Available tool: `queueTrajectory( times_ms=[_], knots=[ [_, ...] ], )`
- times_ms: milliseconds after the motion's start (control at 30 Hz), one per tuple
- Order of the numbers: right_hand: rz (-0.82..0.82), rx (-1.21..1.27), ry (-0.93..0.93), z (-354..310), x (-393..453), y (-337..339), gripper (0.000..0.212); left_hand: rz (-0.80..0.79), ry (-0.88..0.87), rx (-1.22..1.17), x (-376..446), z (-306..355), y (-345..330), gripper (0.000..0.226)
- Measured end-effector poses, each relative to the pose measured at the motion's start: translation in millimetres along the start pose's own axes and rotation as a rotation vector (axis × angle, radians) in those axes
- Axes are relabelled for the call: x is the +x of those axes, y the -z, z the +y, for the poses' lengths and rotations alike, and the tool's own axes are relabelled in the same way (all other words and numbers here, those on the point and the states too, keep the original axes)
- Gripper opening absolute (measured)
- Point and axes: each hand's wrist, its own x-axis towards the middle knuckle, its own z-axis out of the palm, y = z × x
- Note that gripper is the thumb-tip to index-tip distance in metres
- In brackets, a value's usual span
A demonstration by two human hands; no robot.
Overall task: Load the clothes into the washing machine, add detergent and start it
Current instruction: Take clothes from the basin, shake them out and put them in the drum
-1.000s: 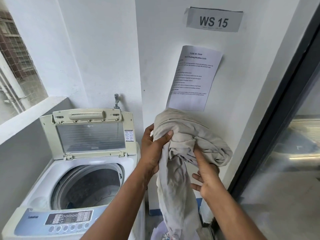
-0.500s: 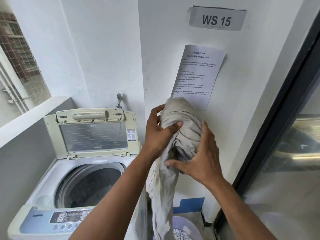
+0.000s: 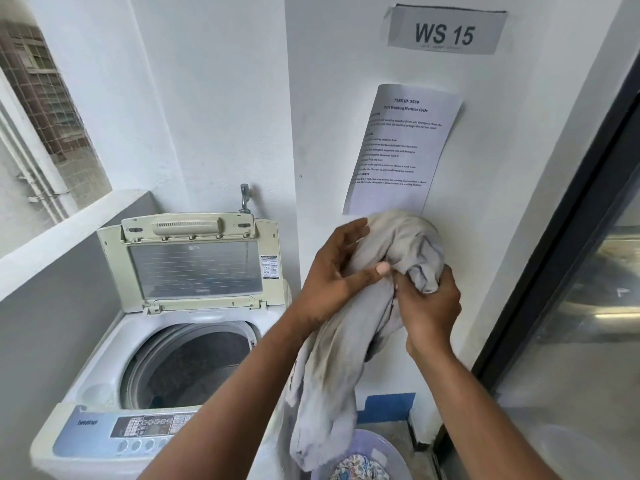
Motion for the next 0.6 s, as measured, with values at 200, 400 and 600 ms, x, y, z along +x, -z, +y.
queueTrajectory(
  times_ms=[200, 400, 600],
  knots=[
    [-0.014, 0.212, -0.206, 13.3, 10.5, -4.0, 0.021, 0.114, 0.187, -0.154, -30.3, -46.0, 7.8, 0.071],
    [0.034, 0.578, -0.485, 15.4, 3.6, -5.7, 0.031, 0.206, 0.369, -0.1, -49.2, -71.0, 13.3, 0.057],
    [0.034, 0.865, -0.69, 3.6, 16.9, -2.7, 0.036, 0.26, 0.603, -0.338, -62.1, -80.2, 11.8, 0.053]
  ],
)
